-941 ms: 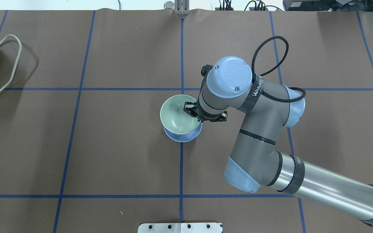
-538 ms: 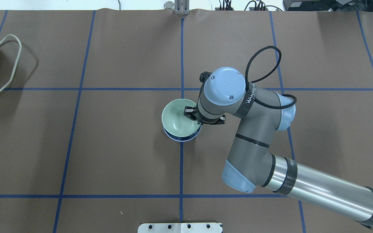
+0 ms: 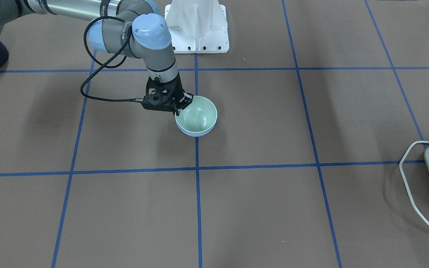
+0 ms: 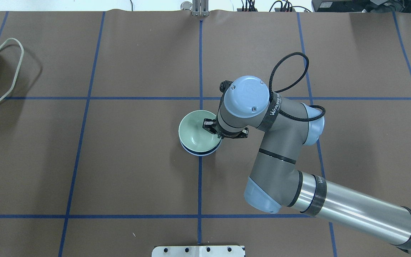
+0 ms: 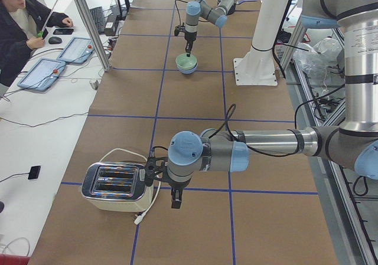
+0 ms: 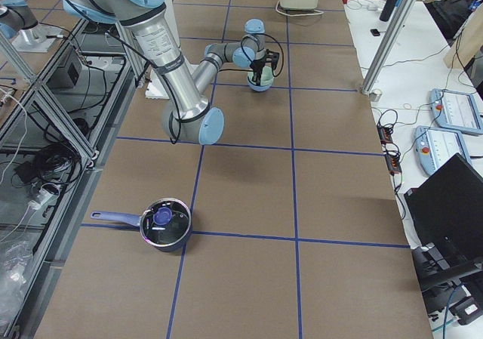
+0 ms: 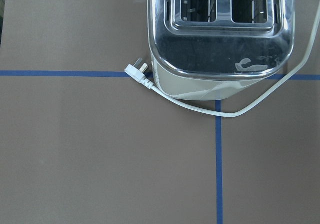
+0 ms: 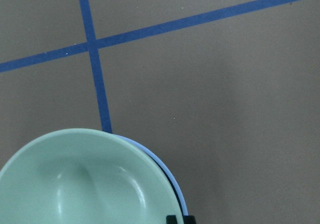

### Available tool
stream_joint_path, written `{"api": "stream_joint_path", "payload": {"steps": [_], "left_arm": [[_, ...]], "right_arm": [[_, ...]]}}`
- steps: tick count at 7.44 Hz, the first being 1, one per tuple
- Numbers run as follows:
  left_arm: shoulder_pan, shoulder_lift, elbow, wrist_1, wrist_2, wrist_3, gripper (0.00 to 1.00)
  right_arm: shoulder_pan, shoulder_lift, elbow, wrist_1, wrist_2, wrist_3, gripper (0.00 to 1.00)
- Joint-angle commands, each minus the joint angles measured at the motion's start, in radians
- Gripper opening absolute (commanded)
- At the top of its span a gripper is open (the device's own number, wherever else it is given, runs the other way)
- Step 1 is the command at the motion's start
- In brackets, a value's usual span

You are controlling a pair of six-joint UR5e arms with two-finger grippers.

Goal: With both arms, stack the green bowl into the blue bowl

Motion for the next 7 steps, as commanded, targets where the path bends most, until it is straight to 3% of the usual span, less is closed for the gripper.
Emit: {"api": "stream_joint_path", "payload": {"steps": [1, 2, 3, 4, 5, 7], "left_arm": [[0.000, 0.000, 0.001, 0.000, 0.000, 0.000, 0.98], [0.000, 0.000, -0.001, 0.000, -0.001, 0.002, 0.98], [0.000, 0.000, 0.001, 0.000, 0.000, 0.002, 0.98], [0.000, 0.000, -0.001, 0.000, 0.000, 0.003, 0.98], [0.000, 0.003, 0.001, 0.000, 0.000, 0.002, 0.98], [0.017, 0.003, -0.001, 0.011, 0.000, -0.006, 0.98]], "right_arm": [[-0.015, 0.002, -0.005, 0.000, -0.023, 0.000, 0.30], [-0.015, 0.002, -0.005, 0.000, -0.023, 0.000, 0.38], [-0.015, 0.000, -0.004, 0.002, -0.023, 0.002, 0.63], [-0.006, 0.002, 0.004, 0.002, -0.025, -0.006, 1.00], [0.038, 0.002, 0.025, -0.005, -0.013, -0.008, 1.00], [0.219, -0.035, 0.031, -0.014, 0.125, -0.103, 1.00]]}}
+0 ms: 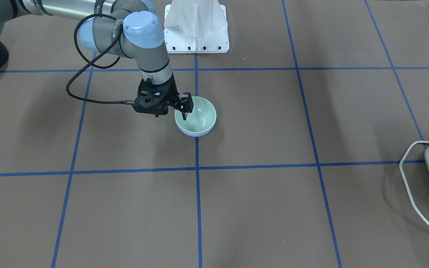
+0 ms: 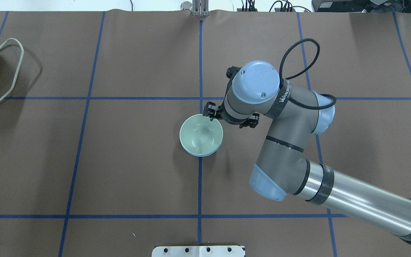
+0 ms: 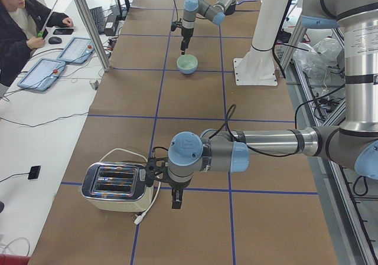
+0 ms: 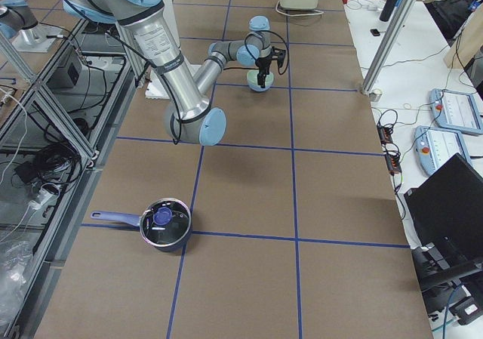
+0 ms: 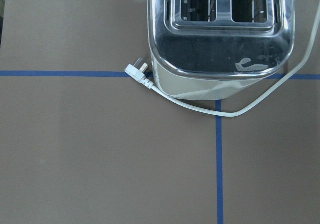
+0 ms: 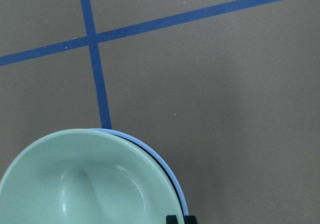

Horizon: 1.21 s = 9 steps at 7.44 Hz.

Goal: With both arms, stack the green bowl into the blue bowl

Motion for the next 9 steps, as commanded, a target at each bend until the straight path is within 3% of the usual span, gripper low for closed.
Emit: {"api": "stream_joint_path", "payload": {"steps": [1, 4, 9], "left_arm": [[0.036, 0.000, -0.001, 0.008, 0.002, -0.005, 0.98], [0.135, -0.010, -0.053, -0.003, 0.012, -0.147, 0.98], [0.183, -0.007, -0.055, -0.003, 0.049, -0.137, 0.98]], "right_arm": [[0.212, -0.075, 0.008, -0.003, 0.155, -0.211, 1.00], [0.475, -0.250, 0.008, -0.005, 0.303, -0.647, 1.00], [0.869, -0.722, 0.017, 0.009, 0.372, -1.280, 1.00]]}}
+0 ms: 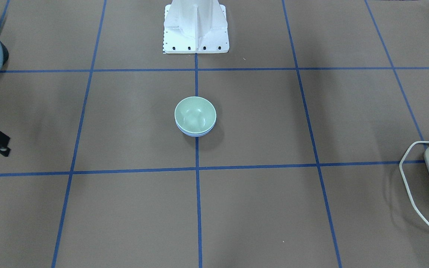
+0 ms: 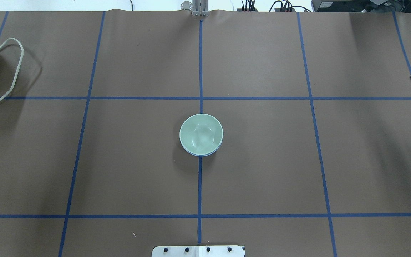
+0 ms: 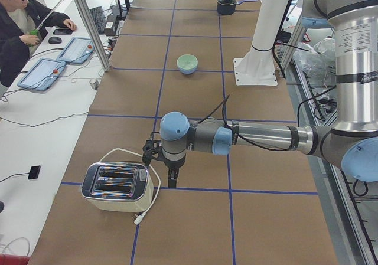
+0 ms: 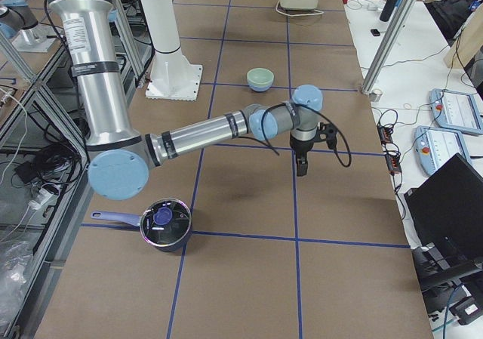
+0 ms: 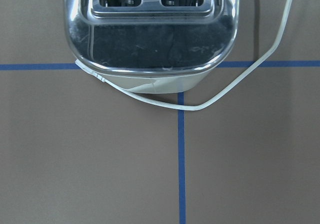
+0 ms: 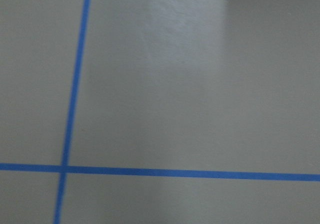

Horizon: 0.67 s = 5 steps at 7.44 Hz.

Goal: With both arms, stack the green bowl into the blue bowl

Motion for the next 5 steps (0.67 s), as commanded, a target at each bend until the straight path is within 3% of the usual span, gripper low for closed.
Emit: {"api": "stream_joint_path", "payload": {"steps": [1, 5], "left_arm": [[0.002, 0.008, 0.003, -0.002, 0.002, 0.001, 0.99], [0.002, 0.010, -0.003, -0.003, 0.004, 0.001, 0.98]], "right_arm": [[0.135, -0.183, 0.005, 0.005, -0.008, -0.138, 1.00], [0.193, -0.252, 0.002, 0.006, -0.013, -0.137, 1.00]]}}
